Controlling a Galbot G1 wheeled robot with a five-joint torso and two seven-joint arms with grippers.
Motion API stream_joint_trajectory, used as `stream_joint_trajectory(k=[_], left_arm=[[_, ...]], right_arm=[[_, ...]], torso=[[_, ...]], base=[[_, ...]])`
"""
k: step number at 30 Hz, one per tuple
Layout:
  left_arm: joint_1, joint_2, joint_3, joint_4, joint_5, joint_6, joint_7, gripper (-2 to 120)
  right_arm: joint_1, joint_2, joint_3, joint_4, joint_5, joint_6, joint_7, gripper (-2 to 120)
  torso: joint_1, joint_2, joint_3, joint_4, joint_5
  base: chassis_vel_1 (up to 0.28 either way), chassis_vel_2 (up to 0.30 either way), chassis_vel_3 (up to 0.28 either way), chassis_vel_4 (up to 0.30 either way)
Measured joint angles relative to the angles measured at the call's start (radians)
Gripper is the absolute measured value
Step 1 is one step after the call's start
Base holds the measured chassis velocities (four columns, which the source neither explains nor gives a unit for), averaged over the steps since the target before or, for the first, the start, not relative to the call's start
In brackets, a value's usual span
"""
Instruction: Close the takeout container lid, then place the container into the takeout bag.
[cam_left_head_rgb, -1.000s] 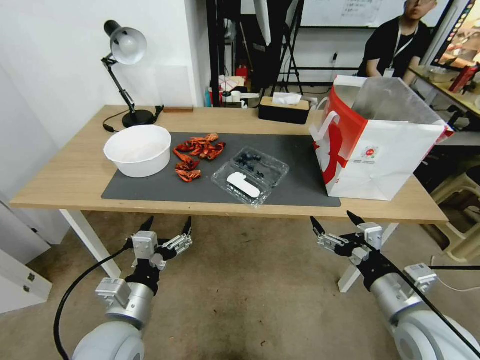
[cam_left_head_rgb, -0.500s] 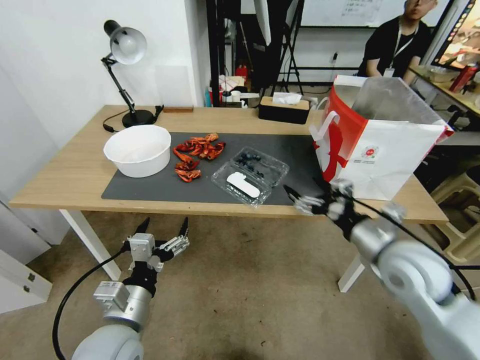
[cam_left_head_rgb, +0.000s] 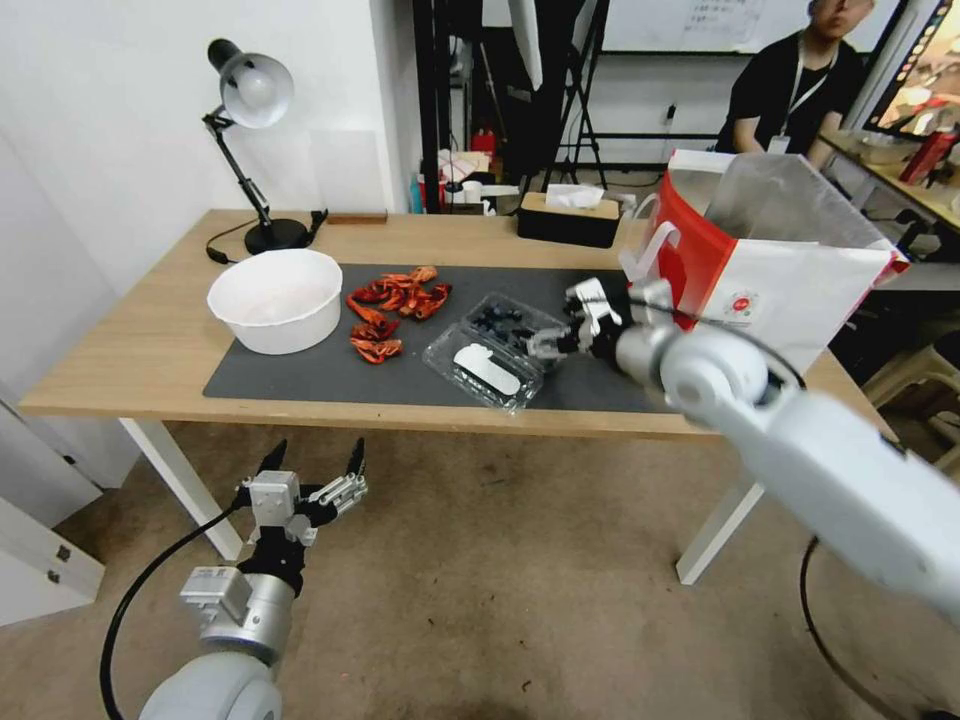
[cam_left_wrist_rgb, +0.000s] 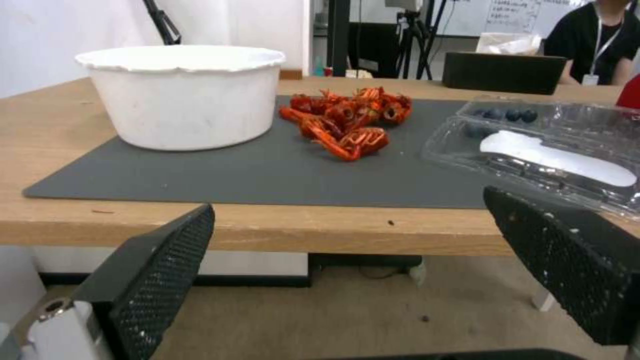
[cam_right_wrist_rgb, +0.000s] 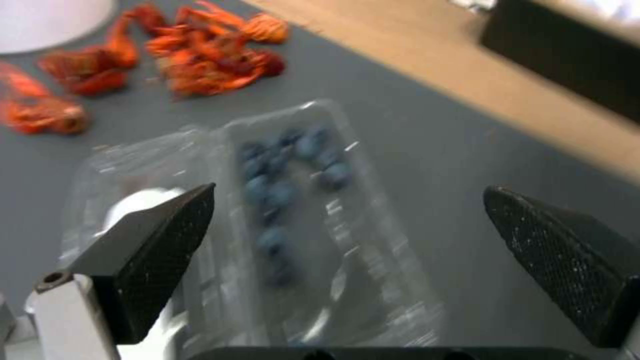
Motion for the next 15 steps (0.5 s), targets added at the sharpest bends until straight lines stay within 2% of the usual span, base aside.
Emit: stream_joint_trajectory(k=[1,8,15], left_arm=[[0.000,0.000,0.000,0.000,0.000,0.000,0.000,100],[0.012,0.003,0.000,-0.001,0.008,-0.017,-0.004,100],[0.009,0.004,0.013,0.010,0.014,-0.019,-0.004,100]], right_arm=[[0.000,0.000,0.000,0.000,0.000,0.000,0.000,100],[0.201,-0.016,-0.193,-0.084,0.076,-0.008,0.030,100],[0.300,-0.009,-0.285,-0.178,0.120,-0.007,-0.012,100]], torso=[[0.000,0.000,0.000,0.0000,0.0000],[0.000,0.000,0.000,-0.0006,0.0005],[0.000,0.000,0.000,-0.0005,0.0005]], base=[[0.000,0.000,0.000,0.000],[0.000,0.000,0.000,0.000],[0.000,0.000,0.000,0.000]])
